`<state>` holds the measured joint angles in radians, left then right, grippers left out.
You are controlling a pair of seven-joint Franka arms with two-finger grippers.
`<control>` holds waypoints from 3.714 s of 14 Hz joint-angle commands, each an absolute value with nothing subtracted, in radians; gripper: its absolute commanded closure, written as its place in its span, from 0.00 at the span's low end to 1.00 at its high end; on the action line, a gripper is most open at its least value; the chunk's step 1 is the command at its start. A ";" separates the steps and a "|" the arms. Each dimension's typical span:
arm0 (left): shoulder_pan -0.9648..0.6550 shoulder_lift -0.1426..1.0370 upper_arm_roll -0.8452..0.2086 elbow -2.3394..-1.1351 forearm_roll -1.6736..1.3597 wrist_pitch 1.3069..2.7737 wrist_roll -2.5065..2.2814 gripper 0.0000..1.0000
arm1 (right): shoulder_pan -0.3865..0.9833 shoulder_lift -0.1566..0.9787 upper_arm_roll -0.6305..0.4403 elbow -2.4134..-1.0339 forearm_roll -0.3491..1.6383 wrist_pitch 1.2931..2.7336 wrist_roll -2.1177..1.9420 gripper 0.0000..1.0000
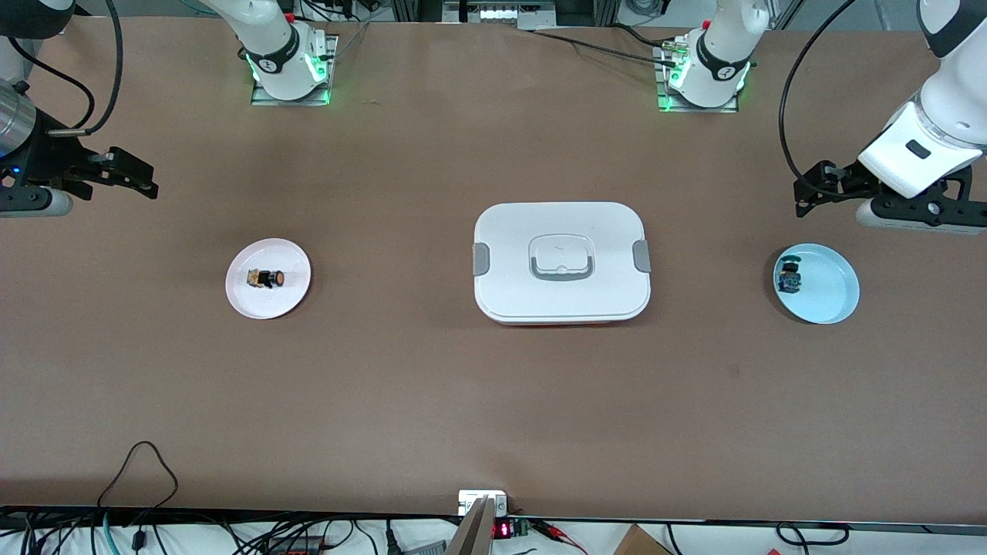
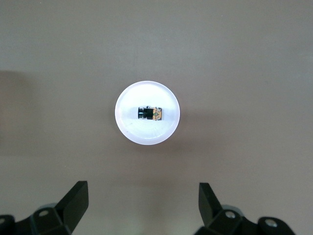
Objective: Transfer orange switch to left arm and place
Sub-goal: 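Move the right gripper toward the orange switch on the white plate, then lower the right gripper over the orange switch on the plate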
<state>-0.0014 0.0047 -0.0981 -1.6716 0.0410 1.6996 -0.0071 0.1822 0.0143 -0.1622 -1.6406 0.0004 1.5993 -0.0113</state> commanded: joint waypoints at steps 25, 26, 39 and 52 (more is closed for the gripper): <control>0.003 0.023 -0.095 -1.632 0.026 1.678 0.015 0.00 | 0.158 0.198 -0.166 -1.777 0.005 1.836 -0.018 0.00; 0.003 0.023 -0.094 -1.632 0.026 1.678 0.015 0.00 | 0.158 0.198 -0.166 -1.802 0.005 1.859 -0.017 0.00; 0.003 0.023 -0.094 -1.632 0.025 1.678 0.012 0.00 | 0.164 0.254 -0.155 -2.146 0.009 2.298 0.012 0.00; 0.003 0.023 -0.094 -1.632 0.025 1.678 0.011 0.00 | 0.160 0.331 -0.133 -2.168 0.096 2.444 0.011 0.00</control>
